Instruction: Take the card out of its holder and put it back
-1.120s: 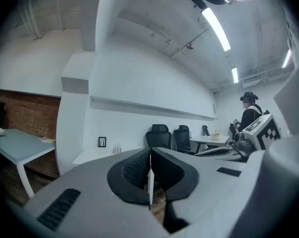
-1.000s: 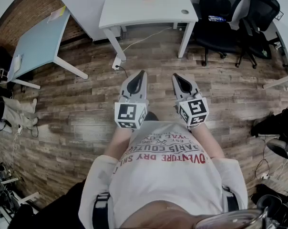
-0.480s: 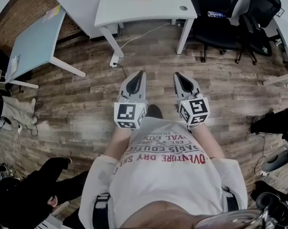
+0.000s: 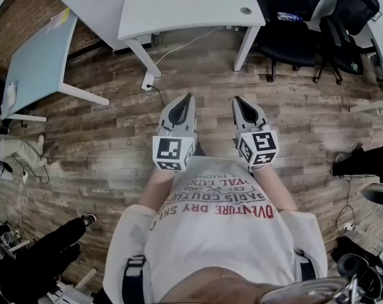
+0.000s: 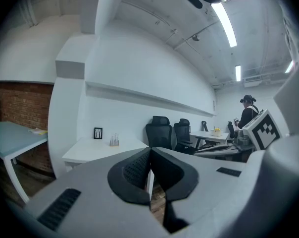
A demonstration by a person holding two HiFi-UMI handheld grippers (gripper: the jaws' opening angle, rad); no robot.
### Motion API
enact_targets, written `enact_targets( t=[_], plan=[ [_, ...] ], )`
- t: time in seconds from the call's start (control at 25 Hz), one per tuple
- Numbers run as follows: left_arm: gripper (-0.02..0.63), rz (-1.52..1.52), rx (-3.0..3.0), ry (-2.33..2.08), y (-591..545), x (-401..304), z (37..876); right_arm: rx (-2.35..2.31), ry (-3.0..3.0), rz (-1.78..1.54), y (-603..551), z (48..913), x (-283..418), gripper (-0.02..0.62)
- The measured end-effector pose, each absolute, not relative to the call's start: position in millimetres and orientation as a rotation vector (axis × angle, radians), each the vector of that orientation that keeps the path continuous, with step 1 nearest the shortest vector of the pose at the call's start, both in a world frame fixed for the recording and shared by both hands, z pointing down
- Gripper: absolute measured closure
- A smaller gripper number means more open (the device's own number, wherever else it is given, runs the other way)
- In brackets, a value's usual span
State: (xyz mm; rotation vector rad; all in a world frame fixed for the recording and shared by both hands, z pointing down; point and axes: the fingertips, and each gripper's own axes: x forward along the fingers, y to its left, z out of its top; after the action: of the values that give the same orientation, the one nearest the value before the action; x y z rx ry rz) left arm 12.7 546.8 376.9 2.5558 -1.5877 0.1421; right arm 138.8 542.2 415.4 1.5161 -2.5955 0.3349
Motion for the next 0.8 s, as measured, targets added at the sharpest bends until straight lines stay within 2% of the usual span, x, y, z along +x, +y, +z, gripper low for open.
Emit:
enact_targets(
  t=[0.8],
  plan=[
    [0.580,0.128,2.596,-1.388,267,-99,369,1.588,-2.505,0.299,278,408,26,0.575]
  ],
)
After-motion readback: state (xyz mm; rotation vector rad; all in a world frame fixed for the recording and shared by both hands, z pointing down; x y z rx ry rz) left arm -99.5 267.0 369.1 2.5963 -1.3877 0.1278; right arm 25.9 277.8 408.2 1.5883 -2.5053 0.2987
